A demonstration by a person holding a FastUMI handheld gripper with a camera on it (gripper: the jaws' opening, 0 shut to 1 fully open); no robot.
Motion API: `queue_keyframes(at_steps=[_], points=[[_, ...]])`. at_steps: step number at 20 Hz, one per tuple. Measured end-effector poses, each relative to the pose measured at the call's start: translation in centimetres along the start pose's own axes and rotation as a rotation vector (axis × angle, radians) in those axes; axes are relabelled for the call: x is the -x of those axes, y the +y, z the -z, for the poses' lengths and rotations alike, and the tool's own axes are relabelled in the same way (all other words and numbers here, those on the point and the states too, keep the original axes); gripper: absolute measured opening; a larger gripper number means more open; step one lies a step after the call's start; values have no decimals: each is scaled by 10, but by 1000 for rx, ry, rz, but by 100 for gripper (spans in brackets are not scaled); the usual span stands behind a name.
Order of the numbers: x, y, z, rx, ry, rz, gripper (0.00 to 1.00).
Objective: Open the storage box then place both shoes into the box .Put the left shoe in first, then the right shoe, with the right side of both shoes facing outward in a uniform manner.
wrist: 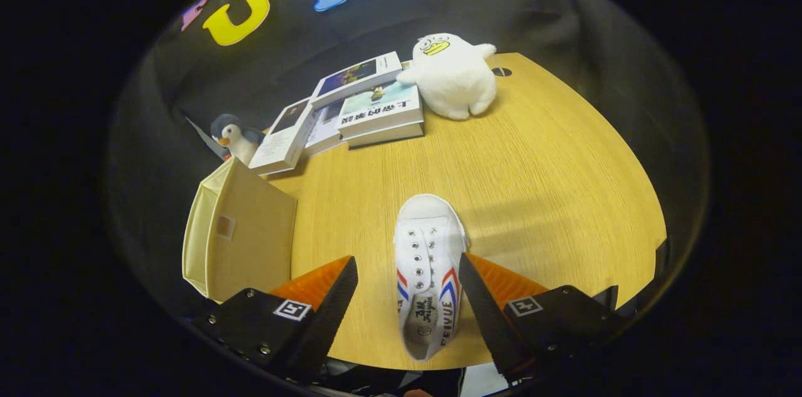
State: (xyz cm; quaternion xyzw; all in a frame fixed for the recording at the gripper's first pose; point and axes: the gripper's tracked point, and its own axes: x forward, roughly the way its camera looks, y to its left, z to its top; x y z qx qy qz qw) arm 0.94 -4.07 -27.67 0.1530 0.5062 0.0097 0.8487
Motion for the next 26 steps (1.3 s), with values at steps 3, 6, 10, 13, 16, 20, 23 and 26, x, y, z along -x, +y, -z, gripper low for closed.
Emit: queue_keyframes(at_steps=[3, 6, 10, 13, 16, 20, 23, 26], points=[[-9, -16, 9, -14, 30, 21, 98], [-18, -31, 19, -2, 60, 48, 98], [-31, -47, 30, 45, 101, 101, 98], [-40, -53, 37, 62, 135, 124, 98], [-48, -53, 41, 76, 166, 137, 98], [-57, -45, 42, 76, 194, 124, 90], [-59, -37, 44, 51, 218, 90, 67], [-59, -40, 44, 24, 224, 113, 50]])
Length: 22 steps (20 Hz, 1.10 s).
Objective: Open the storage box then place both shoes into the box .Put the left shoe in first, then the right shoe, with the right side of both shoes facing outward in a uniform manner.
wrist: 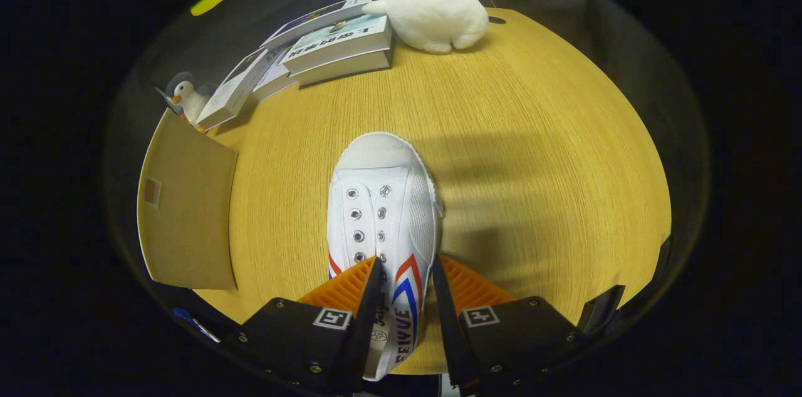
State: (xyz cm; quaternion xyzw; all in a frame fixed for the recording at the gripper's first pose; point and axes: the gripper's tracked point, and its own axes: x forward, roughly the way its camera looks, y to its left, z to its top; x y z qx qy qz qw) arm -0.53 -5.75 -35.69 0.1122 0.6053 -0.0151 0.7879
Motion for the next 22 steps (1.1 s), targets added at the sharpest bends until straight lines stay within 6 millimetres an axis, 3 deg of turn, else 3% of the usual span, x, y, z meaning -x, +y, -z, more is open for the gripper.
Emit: queue_keyframes(at_steps=[1, 2, 3, 5, 7, 12, 22], points=[[4, 1, 2, 4, 13, 3, 40], [7, -3, -3, -16, -3, 14, 40], [7, -1, 2, -25, 9, 4, 24], [8, -7, -2, -28, -14, 17, 24], [4, -3, 1, -86, -4, -6, 1], [24, 5, 5, -116, 0, -64, 1], [85, 74, -30, -117, -79, -190, 1]])
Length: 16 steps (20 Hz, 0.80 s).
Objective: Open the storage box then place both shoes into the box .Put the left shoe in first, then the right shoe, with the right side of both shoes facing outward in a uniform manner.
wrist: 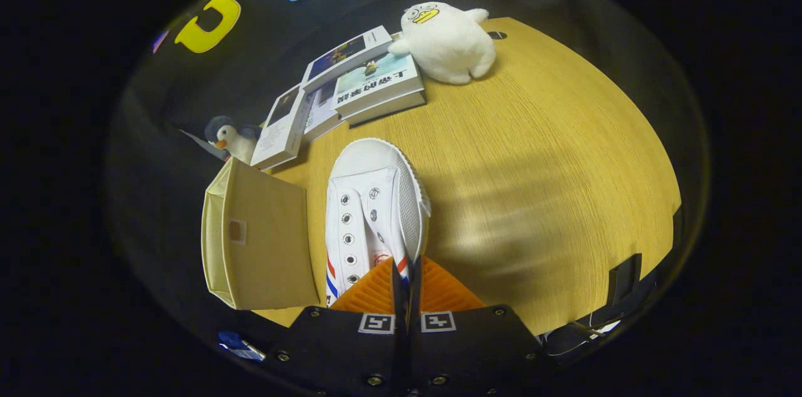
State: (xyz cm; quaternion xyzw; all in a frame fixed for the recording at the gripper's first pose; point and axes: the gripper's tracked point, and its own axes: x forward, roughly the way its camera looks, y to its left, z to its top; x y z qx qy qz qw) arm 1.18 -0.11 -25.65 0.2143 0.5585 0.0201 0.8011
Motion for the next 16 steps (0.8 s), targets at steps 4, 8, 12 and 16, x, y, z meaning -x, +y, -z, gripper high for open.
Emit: queue_keyframes(at_steps=[4, 8, 12, 16], points=[[10, 32, -8, 21, -18, -26, 1], [16, 68, -13, 48, -30, -49, 1], [18, 109, -15, 77, -39, -88, 1], [16, 147, -16, 113, -50, -116, 1]])
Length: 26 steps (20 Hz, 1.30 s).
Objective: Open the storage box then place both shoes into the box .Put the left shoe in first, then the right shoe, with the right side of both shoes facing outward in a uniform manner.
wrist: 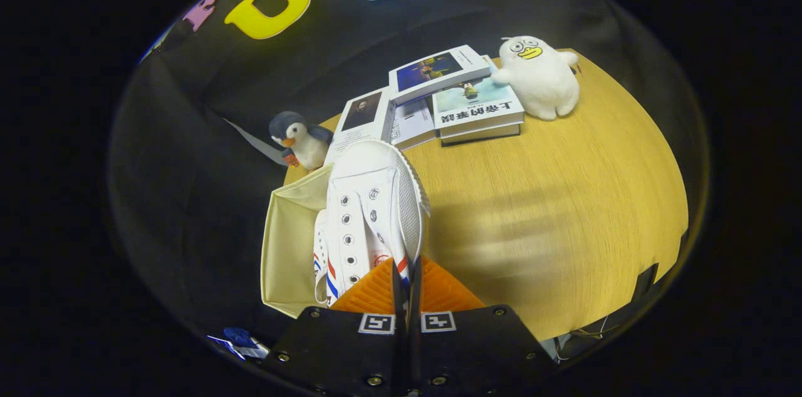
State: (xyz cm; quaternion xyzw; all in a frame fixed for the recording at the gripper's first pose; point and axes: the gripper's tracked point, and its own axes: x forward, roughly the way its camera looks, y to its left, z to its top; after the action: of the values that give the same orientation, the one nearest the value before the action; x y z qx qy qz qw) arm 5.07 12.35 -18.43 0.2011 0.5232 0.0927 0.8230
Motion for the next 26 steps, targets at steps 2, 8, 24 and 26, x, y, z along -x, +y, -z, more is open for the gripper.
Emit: queue_keyframes(at_steps=[2, 8, 24, 26], points=[[-4, 20, -3, 10, -5, -19, 1], [-23, 70, -4, 37, -16, -51, 1], [-103, 101, 31, 131, 54, 68, 1], [-108, 101, 32, 144, 52, 92, 1]])
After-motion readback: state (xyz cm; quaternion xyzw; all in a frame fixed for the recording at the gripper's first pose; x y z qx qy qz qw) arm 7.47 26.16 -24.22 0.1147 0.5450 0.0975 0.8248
